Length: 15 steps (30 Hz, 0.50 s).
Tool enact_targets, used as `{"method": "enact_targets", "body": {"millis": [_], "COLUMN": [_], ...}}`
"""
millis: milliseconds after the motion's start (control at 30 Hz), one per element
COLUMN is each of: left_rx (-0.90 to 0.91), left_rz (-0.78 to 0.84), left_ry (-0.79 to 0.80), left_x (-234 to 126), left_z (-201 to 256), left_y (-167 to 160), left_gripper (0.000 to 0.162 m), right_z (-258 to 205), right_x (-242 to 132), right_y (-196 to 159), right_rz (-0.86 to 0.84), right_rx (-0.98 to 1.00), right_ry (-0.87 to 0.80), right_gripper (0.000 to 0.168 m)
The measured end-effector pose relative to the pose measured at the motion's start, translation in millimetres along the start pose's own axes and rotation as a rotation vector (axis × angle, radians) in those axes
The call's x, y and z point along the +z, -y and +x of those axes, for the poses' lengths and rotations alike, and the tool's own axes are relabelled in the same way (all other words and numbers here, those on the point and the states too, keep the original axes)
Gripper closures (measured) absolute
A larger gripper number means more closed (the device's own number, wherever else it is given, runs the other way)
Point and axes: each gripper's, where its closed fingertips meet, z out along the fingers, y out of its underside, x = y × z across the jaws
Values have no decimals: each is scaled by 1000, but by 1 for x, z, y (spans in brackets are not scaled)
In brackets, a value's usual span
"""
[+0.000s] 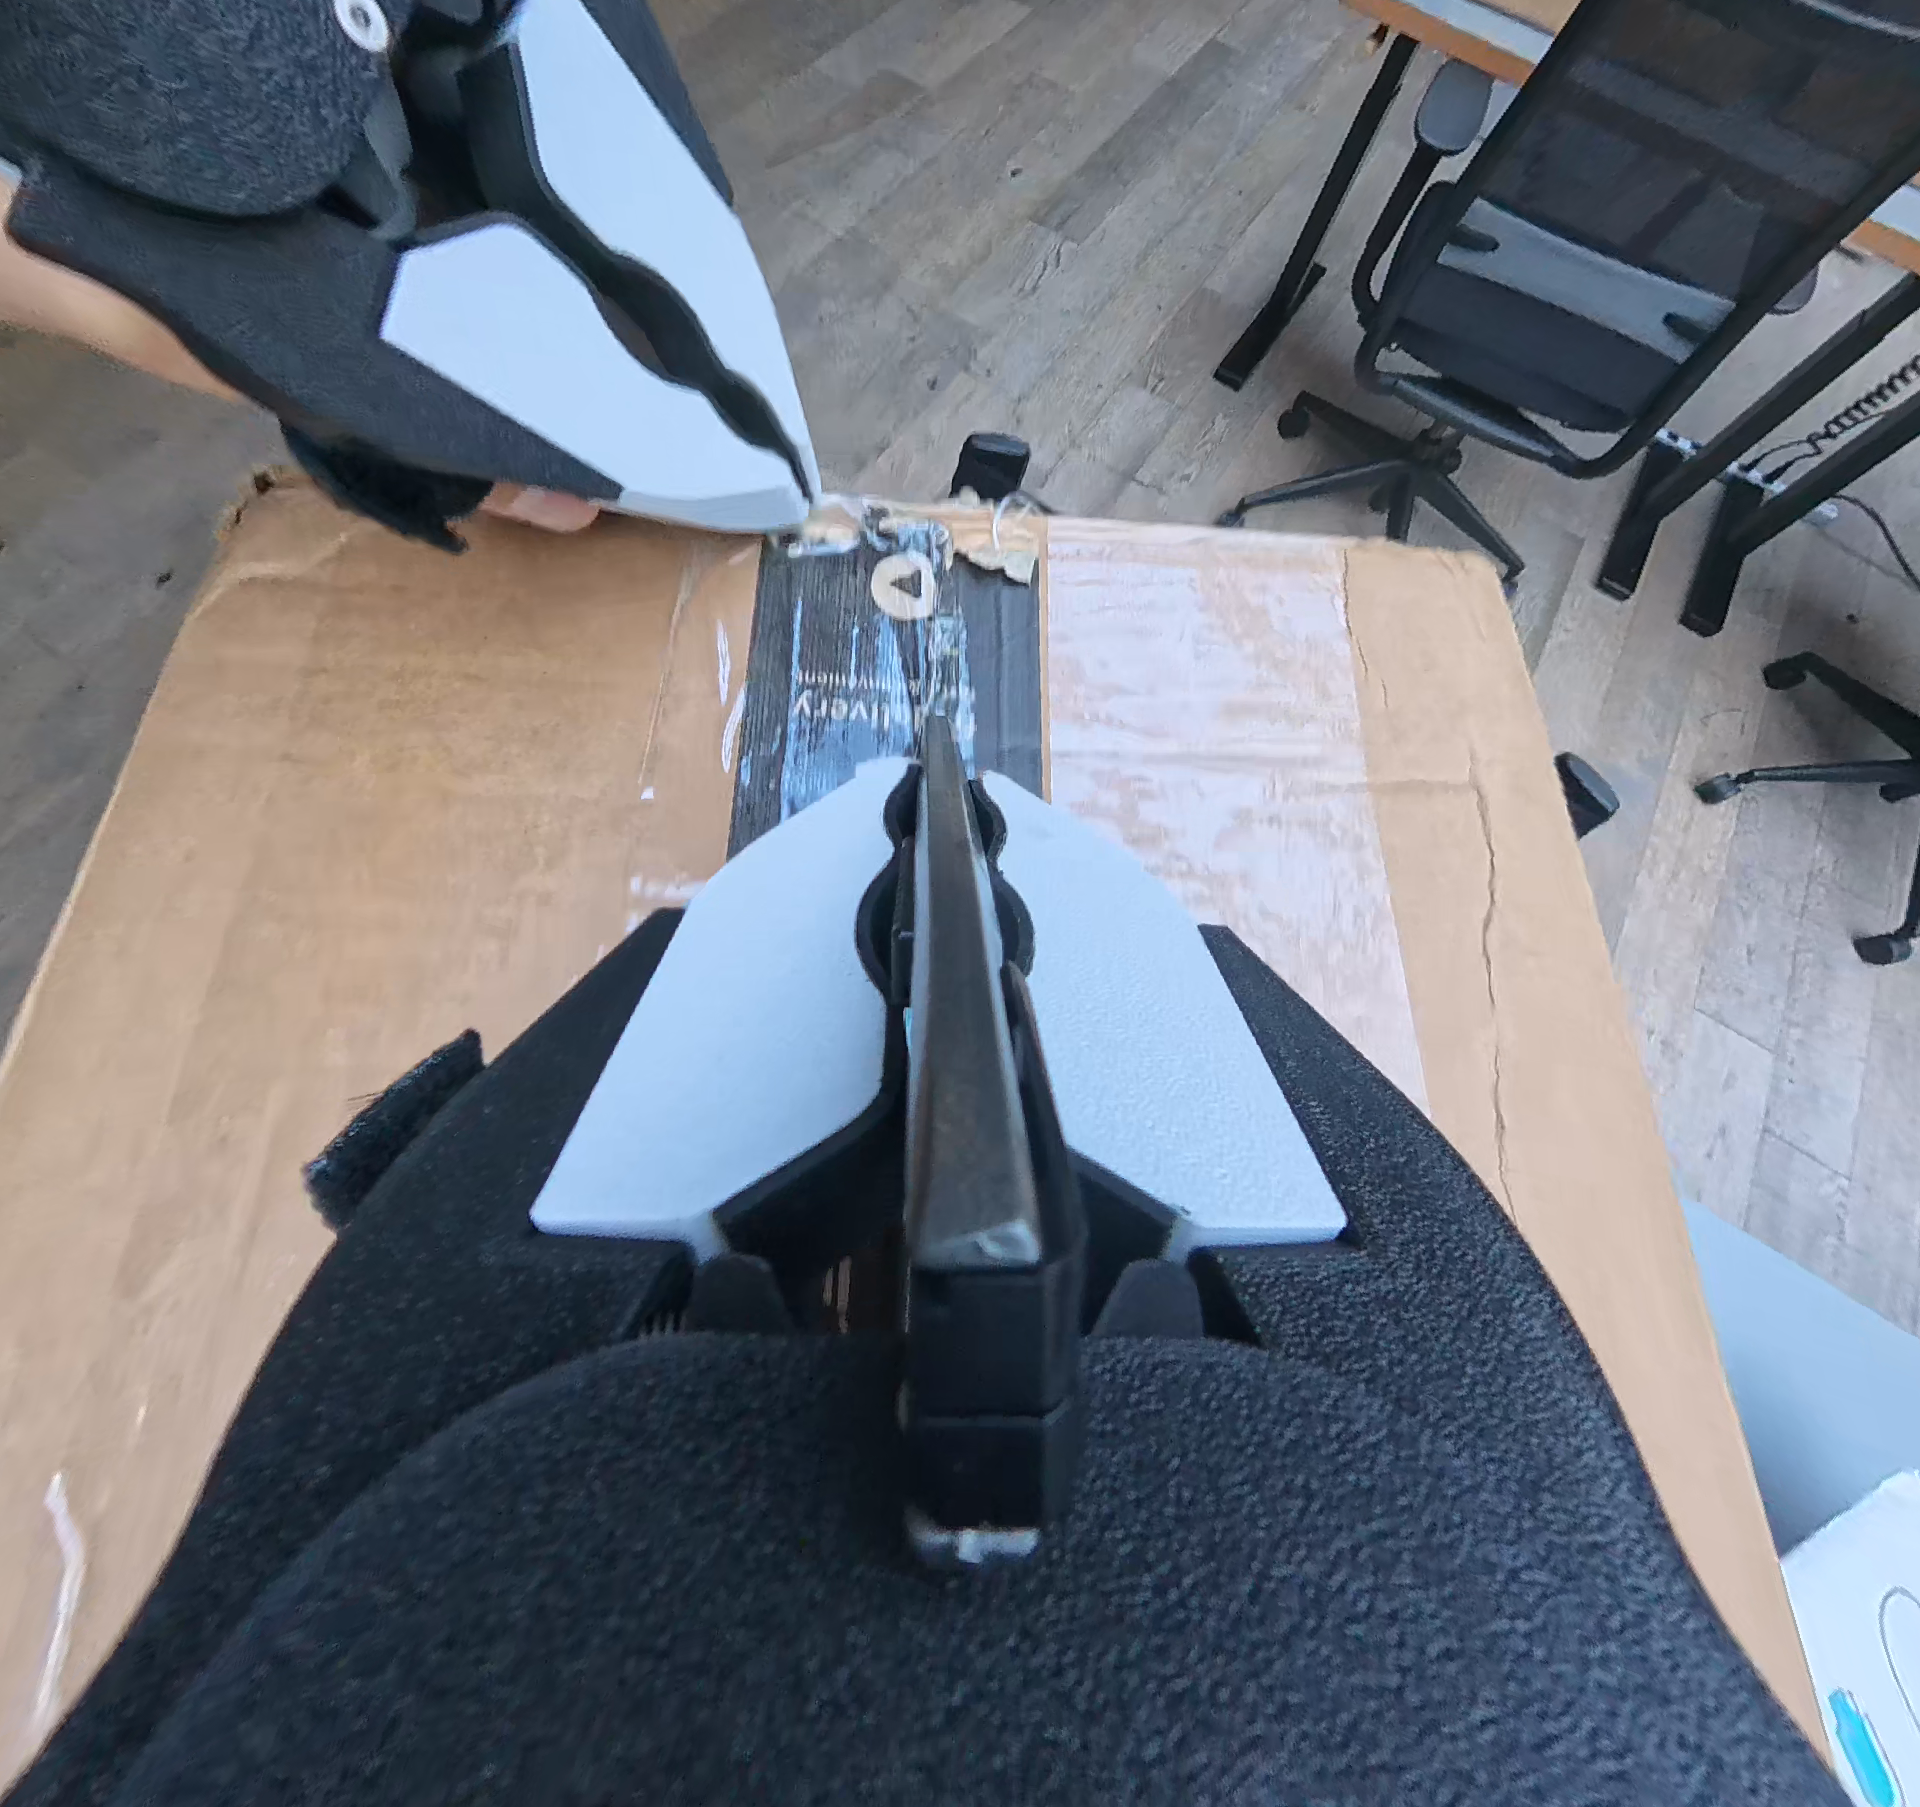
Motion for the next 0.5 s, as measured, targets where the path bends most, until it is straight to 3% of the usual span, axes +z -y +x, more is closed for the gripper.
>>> {"method": "enact_targets", "body": {"millis": [500], "left_rx": [99], "left_rz": [-15], "left_ry": [72], "left_x": [1], "left_z": [-1], "left_y": [1], "left_gripper": [162], "right_z": [0], "right_x": [-19], "right_y": [-18], "right_rz": [-25], "right_rx": [-31], "right_ry": [-1], "right_gripper": [161]}}
